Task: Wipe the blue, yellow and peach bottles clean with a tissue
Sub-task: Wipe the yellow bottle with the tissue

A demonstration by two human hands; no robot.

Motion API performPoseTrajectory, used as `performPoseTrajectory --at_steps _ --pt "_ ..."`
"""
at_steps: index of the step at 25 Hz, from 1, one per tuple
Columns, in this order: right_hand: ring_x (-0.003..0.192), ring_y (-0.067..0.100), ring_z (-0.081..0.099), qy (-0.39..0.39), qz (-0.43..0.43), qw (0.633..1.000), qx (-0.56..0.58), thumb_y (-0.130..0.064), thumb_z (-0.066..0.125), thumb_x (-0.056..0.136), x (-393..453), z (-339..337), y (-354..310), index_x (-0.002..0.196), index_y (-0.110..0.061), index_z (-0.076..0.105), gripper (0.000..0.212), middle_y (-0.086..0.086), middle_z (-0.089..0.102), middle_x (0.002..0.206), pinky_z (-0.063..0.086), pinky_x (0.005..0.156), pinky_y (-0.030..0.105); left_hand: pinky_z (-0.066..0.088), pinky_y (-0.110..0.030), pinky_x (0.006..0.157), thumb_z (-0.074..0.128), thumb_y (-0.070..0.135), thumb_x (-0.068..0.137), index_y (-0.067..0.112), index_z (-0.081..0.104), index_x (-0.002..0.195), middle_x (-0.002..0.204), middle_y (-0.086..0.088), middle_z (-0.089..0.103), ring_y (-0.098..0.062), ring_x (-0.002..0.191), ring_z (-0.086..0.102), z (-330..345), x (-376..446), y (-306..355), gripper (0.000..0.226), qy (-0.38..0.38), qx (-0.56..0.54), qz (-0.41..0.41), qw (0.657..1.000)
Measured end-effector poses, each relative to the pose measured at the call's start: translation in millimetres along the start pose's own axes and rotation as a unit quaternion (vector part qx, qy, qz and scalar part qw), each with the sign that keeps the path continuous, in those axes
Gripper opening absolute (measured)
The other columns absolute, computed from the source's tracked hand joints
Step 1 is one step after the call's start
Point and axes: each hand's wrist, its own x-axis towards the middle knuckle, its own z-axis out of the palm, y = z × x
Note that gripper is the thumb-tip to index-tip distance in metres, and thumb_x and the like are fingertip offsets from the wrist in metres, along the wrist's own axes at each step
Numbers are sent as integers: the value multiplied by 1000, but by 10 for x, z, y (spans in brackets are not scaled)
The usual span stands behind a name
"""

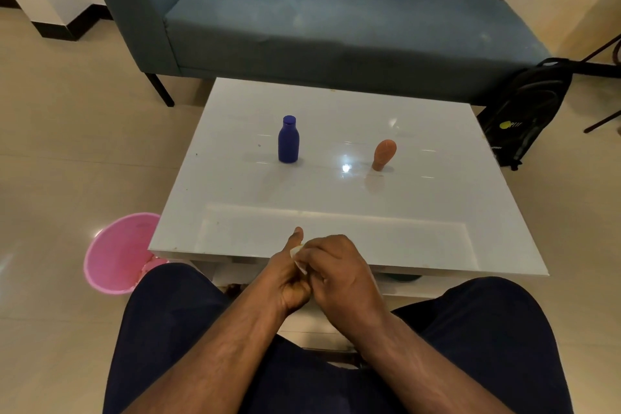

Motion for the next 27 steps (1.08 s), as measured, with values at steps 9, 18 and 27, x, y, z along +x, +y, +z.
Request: performPoseTrajectory --at_steps 9,18,27 --pt "91 10 54 23 16 1000 9 -9 58 82 -16 16 103 95 -17 69 18 -3 66 93 46 79 20 59 -32 46 57 34 101 -5 55 110 70 -21 69 -27 55 71 6 29 73 40 12 -4 17 1000" --pt "91 12 54 32 19 999 16 -8 62 82 11 10 104 97 -16 69 18 -2 65 95 48 78 23 61 -33 51 57 30 101 -3 51 124 77 -20 68 -26 61 72 -19 79 100 41 2 3 43 999" --pt "89 6 58 -1 138 985 102 -4 61 86 185 -94 48 99 -16 72 20 -4 66 95 49 82 21 64 -37 59 53 30 103 5 60 110 75 -19 73 -25 63 74 69 -15 115 27 -32 4 76 997"
